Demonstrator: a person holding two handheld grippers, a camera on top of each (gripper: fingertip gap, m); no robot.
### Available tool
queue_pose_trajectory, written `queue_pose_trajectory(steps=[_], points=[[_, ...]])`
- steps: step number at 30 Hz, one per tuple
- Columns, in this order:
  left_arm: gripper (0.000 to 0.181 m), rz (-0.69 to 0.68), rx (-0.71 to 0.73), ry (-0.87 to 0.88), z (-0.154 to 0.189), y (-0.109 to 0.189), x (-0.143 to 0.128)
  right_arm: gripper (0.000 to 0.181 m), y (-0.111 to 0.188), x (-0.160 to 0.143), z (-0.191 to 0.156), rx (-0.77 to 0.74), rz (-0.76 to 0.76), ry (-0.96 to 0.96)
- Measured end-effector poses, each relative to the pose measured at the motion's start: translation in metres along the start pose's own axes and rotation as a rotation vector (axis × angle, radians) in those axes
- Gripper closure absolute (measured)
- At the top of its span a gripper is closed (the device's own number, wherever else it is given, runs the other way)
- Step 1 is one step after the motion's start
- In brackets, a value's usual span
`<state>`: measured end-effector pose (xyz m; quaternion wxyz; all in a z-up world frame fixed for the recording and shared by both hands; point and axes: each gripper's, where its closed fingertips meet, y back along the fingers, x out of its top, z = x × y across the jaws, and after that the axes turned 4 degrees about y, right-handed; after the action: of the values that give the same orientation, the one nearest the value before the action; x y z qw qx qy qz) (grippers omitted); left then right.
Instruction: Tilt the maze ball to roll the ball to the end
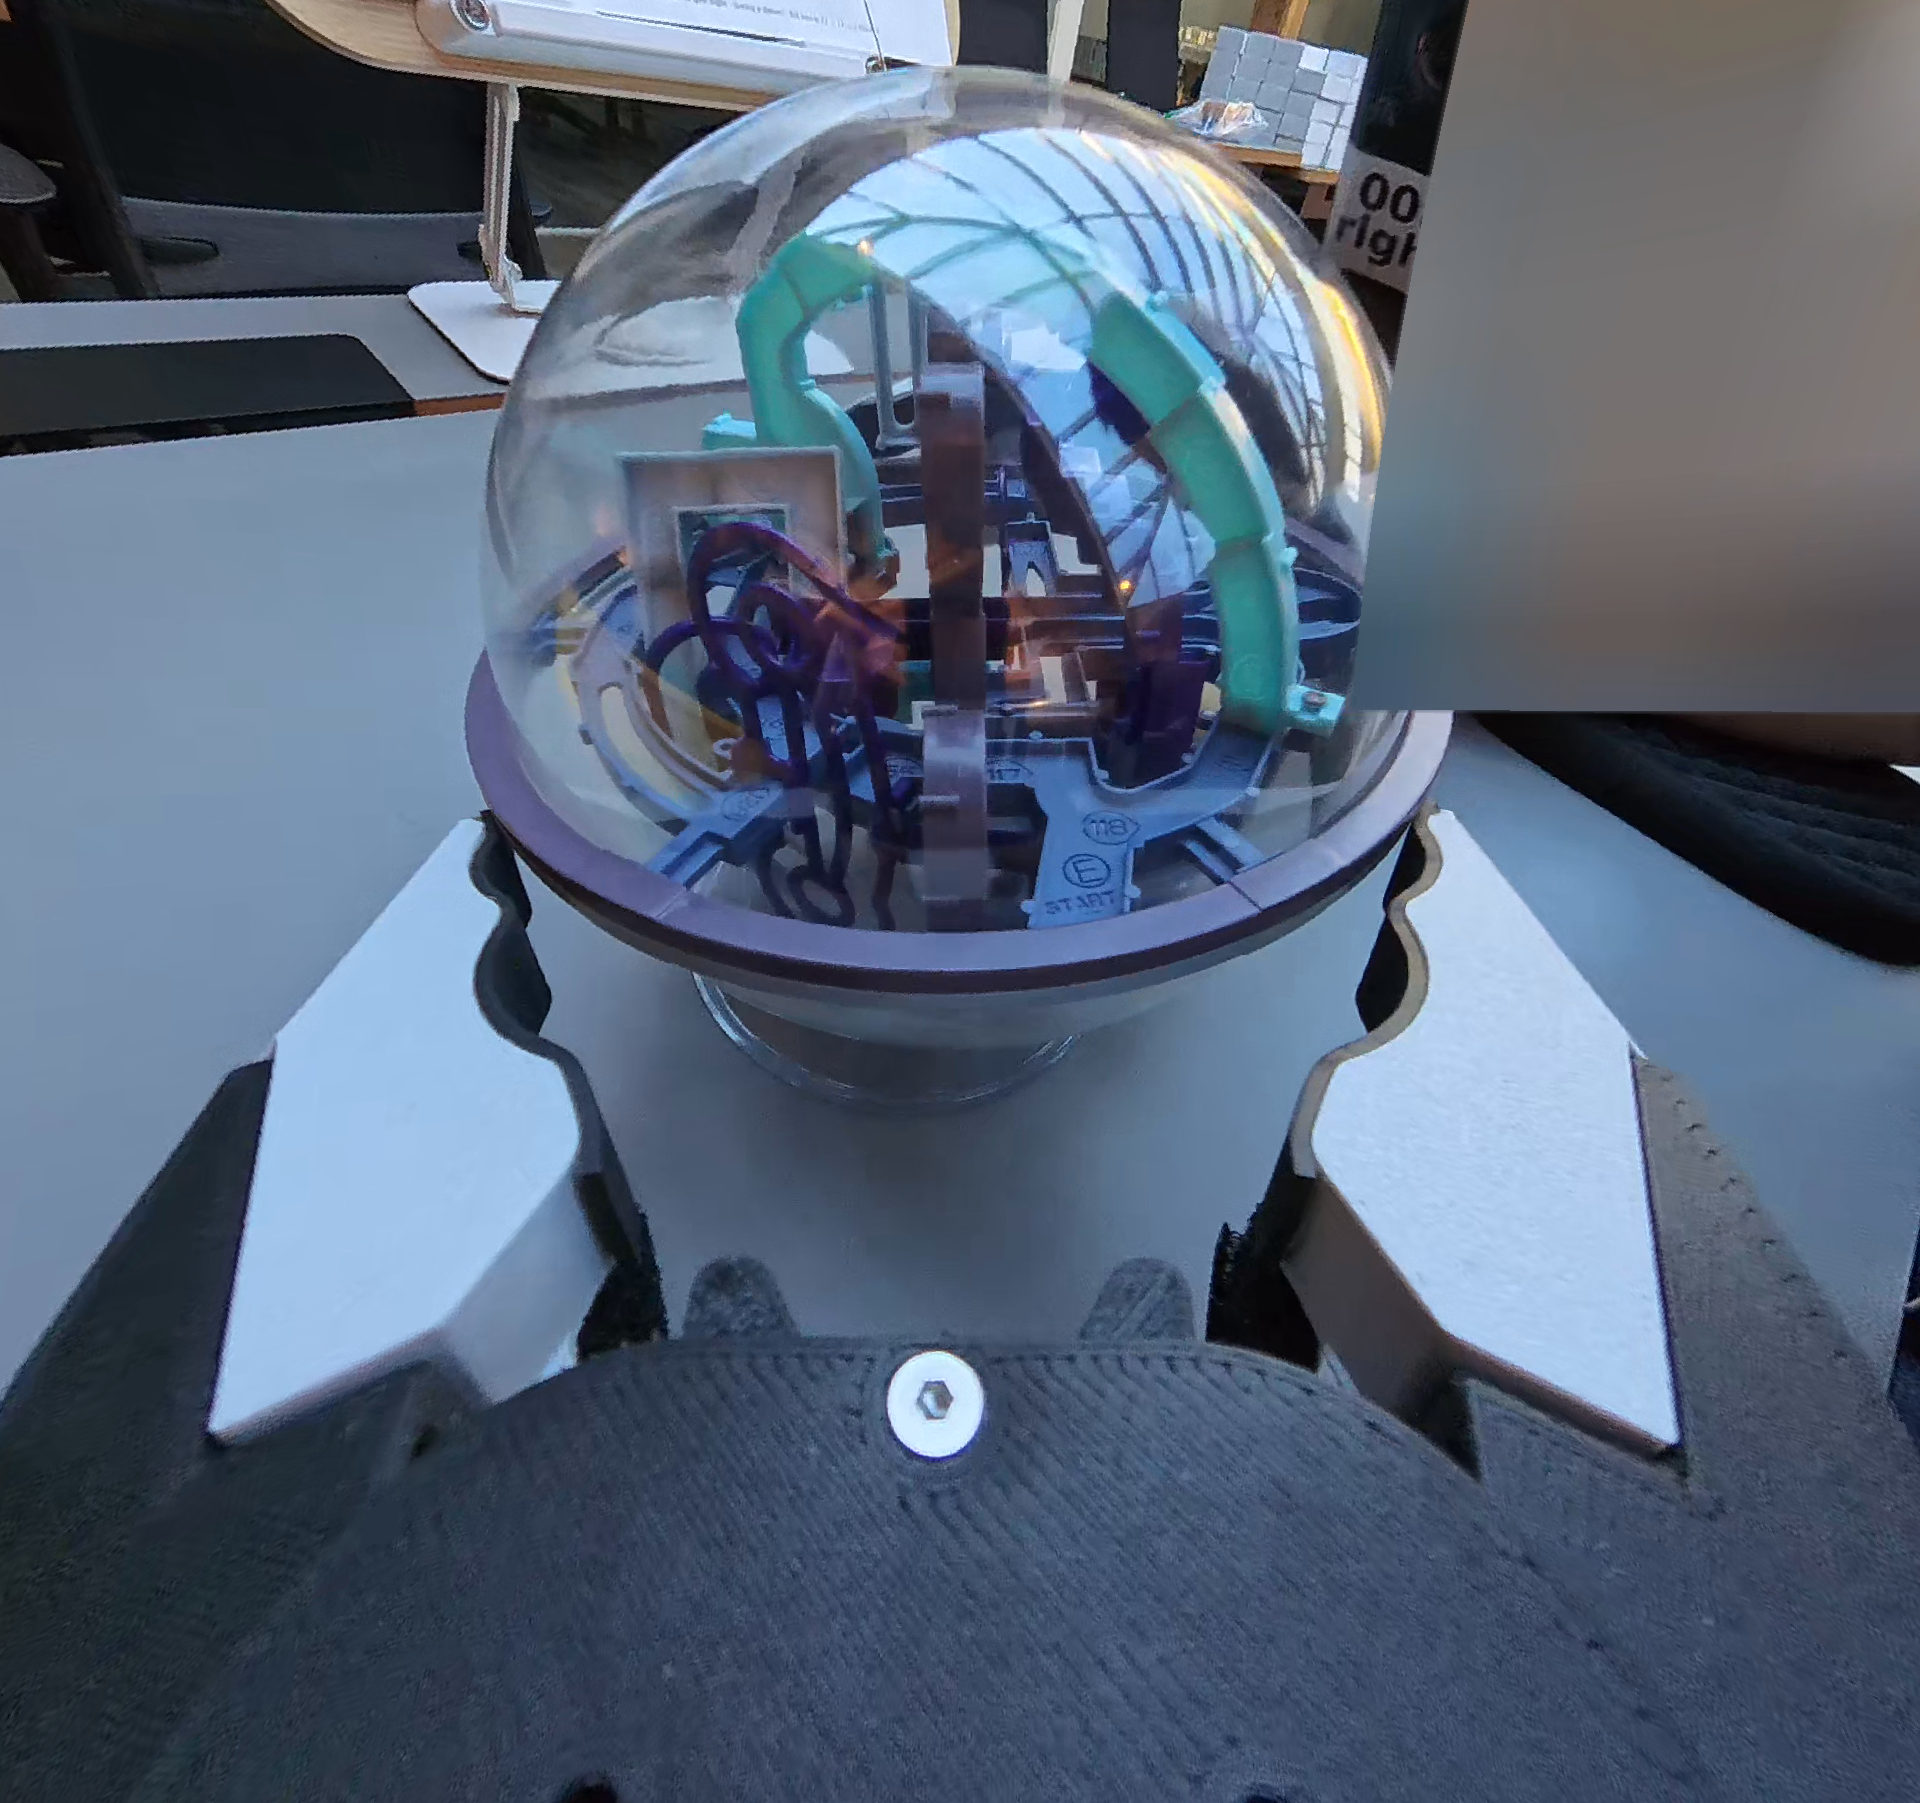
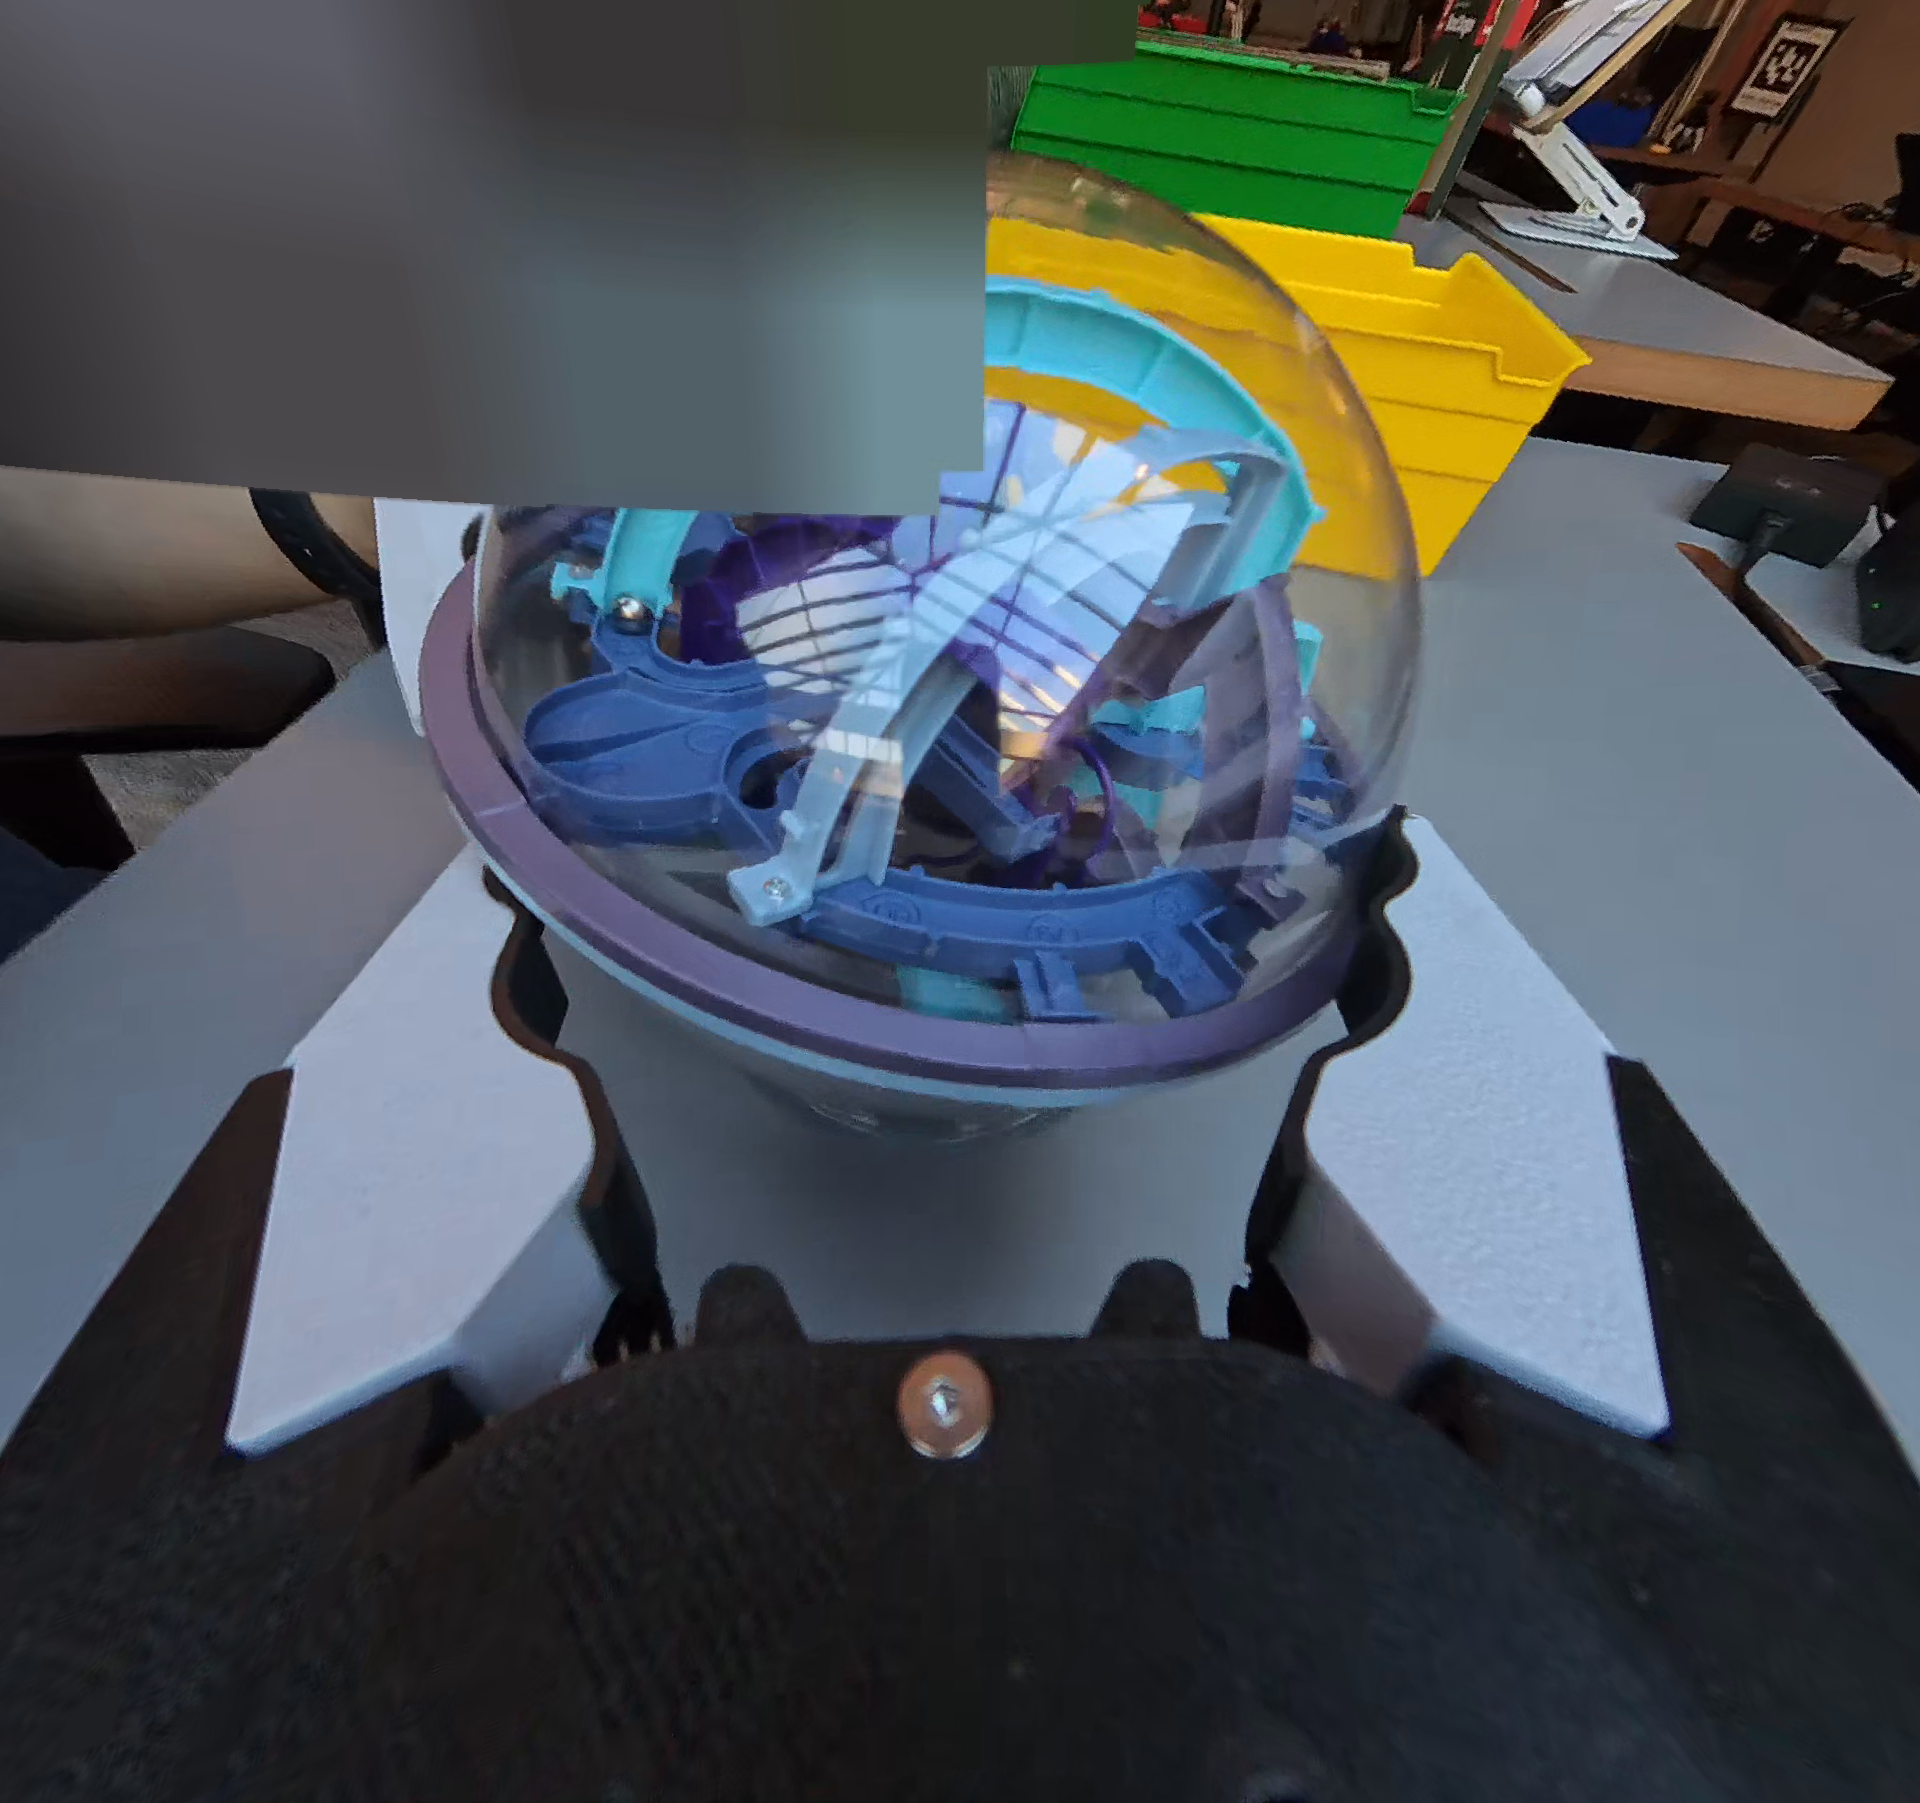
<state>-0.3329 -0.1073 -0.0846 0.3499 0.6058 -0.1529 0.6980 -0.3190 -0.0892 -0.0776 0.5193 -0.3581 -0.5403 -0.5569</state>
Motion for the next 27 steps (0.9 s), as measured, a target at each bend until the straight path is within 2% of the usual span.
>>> queue_pose_trajectory(steps=[4,10,27], points=[[0.03,-0.022,0.027,-0.011,-0.003,-0.002,-0.003,0.029,0.002,0.004,0.0,0.012,0.046,-0.058],[0.026,-0.009,0.042,-0.063,0.0,-0.004,-0.001,0.03,0.006,0.012,-0.002,-0.021,0.066,0.023],[0.025,0.061,0.031,-0.274,0.018,0.002,0.052,0.029,0.026,0.058,0.0,-0.132,0.158,0.162]])
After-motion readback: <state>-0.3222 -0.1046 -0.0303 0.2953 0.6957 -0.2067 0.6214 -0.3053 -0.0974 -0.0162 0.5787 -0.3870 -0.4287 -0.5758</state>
